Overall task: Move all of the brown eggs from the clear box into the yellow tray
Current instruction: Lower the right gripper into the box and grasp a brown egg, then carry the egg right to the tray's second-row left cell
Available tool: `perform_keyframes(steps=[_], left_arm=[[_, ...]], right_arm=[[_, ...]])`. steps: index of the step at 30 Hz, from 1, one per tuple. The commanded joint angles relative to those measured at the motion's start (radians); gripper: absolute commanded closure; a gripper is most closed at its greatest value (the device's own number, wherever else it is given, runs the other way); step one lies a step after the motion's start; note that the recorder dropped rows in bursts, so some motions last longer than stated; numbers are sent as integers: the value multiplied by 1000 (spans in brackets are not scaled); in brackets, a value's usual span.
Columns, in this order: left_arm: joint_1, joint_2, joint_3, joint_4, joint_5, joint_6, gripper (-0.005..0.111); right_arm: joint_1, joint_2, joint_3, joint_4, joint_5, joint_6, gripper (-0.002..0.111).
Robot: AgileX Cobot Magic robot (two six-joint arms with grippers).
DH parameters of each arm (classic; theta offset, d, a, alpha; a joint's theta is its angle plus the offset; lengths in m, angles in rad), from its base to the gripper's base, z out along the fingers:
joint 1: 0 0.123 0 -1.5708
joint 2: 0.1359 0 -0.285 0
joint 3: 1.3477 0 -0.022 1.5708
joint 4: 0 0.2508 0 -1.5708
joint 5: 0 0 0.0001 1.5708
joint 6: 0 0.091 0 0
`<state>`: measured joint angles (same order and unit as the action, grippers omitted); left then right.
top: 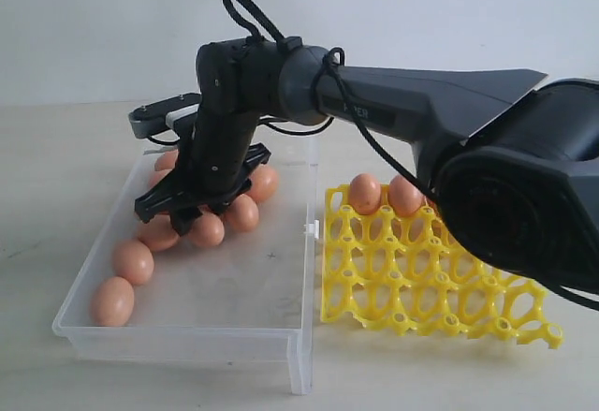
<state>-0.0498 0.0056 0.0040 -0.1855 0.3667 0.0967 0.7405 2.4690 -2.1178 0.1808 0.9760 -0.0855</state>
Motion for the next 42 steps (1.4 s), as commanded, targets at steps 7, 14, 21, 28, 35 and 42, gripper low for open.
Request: perform_keyframes(steps=[7, 14, 21, 28, 35, 42], left_arm=[[1, -6, -4, -2, -4, 2, 107], [1, -6, -4, -2, -4, 2, 107], [1, -6, -4, -2, -4, 2, 107], [1, -6, -4, -2, -4, 2, 107], [1, -6, -4, -2, -4, 2, 107], [1, -6, -4, -2, -4, 2, 107]], right_arm=[[3, 55, -4, 4, -26, 17, 54], [3, 55, -4, -4, -40, 49, 84], [3, -3, -3, -4, -58, -21, 108], [3, -167, 160, 4, -238, -20, 108], [-8, -457, 595, 7, -593, -50, 108], [-83, -714, 1095, 146, -1097, -52, 108]])
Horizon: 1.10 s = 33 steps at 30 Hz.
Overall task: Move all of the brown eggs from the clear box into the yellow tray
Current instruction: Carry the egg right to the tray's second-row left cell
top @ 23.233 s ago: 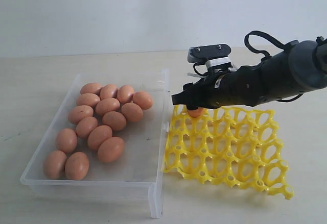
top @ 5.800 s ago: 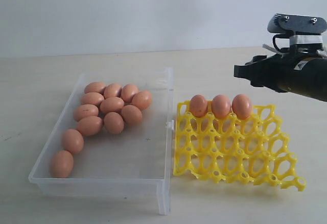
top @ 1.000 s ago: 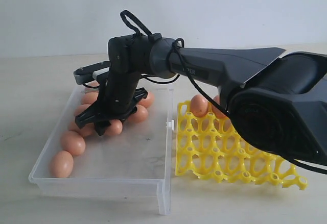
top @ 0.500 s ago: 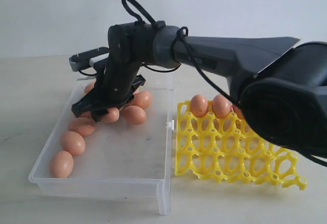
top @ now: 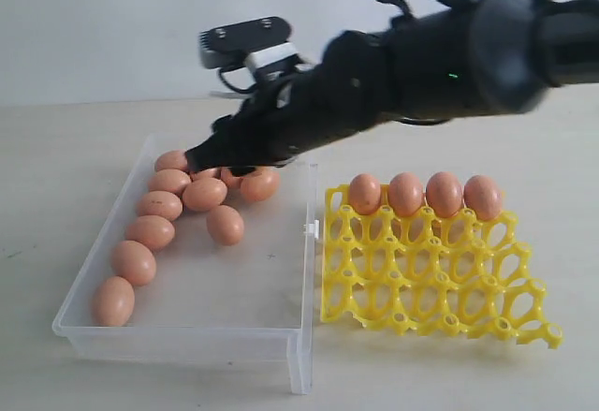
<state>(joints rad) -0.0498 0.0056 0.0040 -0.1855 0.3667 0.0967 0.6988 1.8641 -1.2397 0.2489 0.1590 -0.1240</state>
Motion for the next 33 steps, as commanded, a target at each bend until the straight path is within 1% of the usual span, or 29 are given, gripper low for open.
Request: perform_keyframes(steps=[1, 2, 6, 15, 33], left_arm=[[1, -6, -4, -2, -4, 2, 107], [1, -6, -4, -2, -4, 2, 107], [1, -6, -4, -2, -4, 2, 107], [1, -6, -4, -2, -4, 2, 107], [1, -6, -4, -2, -4, 2, 107]], right_arm=[[-51, -127, 257, 96, -327, -13, 108], [-64, -134, 301, 103, -352, -13, 108], [-97, -129, 362, 108, -360, -13, 108], [-167, -27, 366, 108, -374, -6, 108], [-170, 49, 366, 108, -342, -4, 108]])
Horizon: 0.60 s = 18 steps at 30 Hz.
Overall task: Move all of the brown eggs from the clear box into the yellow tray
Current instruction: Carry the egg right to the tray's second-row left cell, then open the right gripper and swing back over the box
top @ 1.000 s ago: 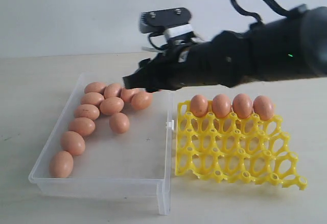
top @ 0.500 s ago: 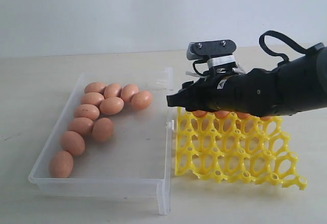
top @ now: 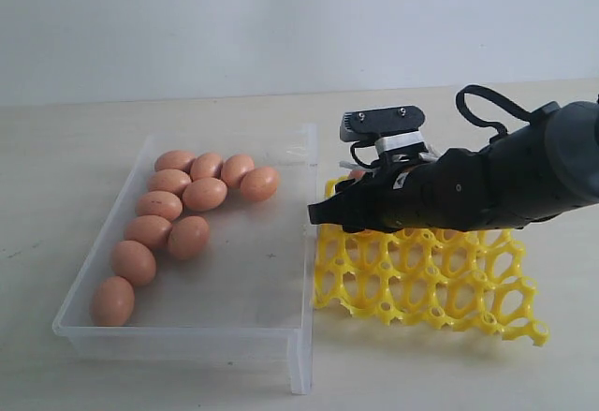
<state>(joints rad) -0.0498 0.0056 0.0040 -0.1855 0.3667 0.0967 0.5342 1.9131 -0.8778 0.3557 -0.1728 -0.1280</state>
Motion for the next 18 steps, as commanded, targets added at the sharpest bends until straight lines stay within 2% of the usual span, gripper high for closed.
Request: perform_keyframes(steps=[1, 5, 6, 8, 9, 10, 11, 12, 13, 18], left_arm=[[1, -6, -4, -2, -4, 2, 107], [1, -6, -4, -2, -4, 2, 107], [1, -6, -4, -2, -4, 2, 107], [1, -6, -4, -2, -4, 2, 107], [1, -6, -4, -2, -4, 2, 107], [1, -6, -4, -2, -4, 2, 107], [1, -6, -4, -2, -4, 2, 107], [1, -6, -4, -2, -4, 2, 107], [1, -6, -4, -2, -4, 2, 107], [1, -6, -4, -2, -4, 2, 107]], right_arm=[[-5, 0, 4, 1, -11, 0, 108], [-5, 0, 4, 1, -11, 0, 108], [-5, 0, 4, 1, -13, 0, 104], [-5, -6, 4, 1, -11, 0, 89], [-5, -11, 4, 1, -11, 0, 75], [-5, -16, 4, 1, -11, 0, 67], [-5, -26, 4, 4, -11, 0, 52], [-5, -31, 4, 4, -13, 0, 48], [-5, -48, 4, 4, -20, 0, 45], [-2, -132, 4, 12, -32, 0, 45]])
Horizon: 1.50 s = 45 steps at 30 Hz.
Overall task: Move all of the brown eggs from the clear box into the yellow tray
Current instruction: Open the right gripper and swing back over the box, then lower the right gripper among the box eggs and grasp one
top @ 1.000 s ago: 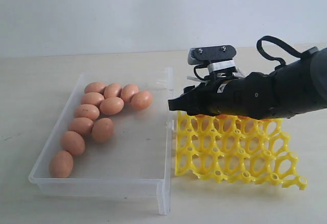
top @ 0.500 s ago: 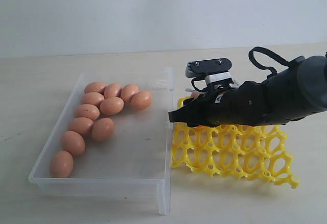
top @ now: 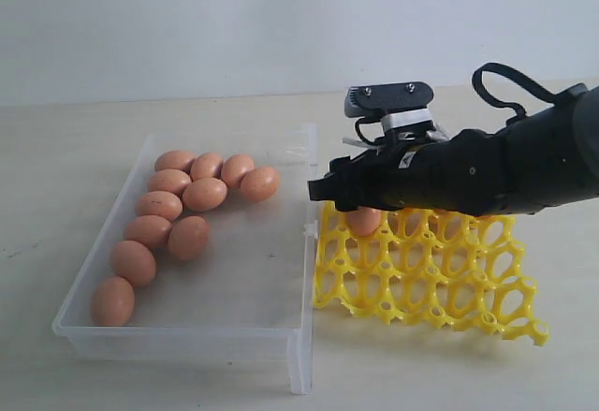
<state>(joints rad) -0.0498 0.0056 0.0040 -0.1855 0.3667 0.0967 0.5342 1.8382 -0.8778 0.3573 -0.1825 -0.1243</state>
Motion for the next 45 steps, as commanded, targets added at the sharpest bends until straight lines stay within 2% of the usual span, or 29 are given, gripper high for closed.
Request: perform_keyframes(steps=[1, 4, 6, 12, 18, 21, 24, 32, 45], left_arm=[[1, -6, -4, -2, -4, 2, 107], [1, -6, -4, -2, -4, 2, 107], [1, -6, -4, -2, -4, 2, 107], [1, -6, -4, -2, -4, 2, 107], [1, -6, -4, -2, -4, 2, 107], [1, -6, -4, -2, -4, 2, 107], [1, -6, -4, -2, -4, 2, 107], [1, -6, -4, -2, -4, 2, 107], [1, -6, -4, -2, -4, 2, 107]], right_arm=[[0, -73, 4, 10, -24, -2, 45], [41, -134, -3, 10, -33, 19, 46], [101, -174, -42, 10, 10, 19, 51], [231, -132, -294, 10, 352, -65, 69], [240, 103, -641, 8, 797, -66, 68], [240, 254, -821, 8, 998, -27, 63], [240, 376, -974, 8, 1098, 24, 55], [233, 534, -1142, 12, 1127, 144, 54], [172, 551, -1144, 34, 1075, 259, 54]])
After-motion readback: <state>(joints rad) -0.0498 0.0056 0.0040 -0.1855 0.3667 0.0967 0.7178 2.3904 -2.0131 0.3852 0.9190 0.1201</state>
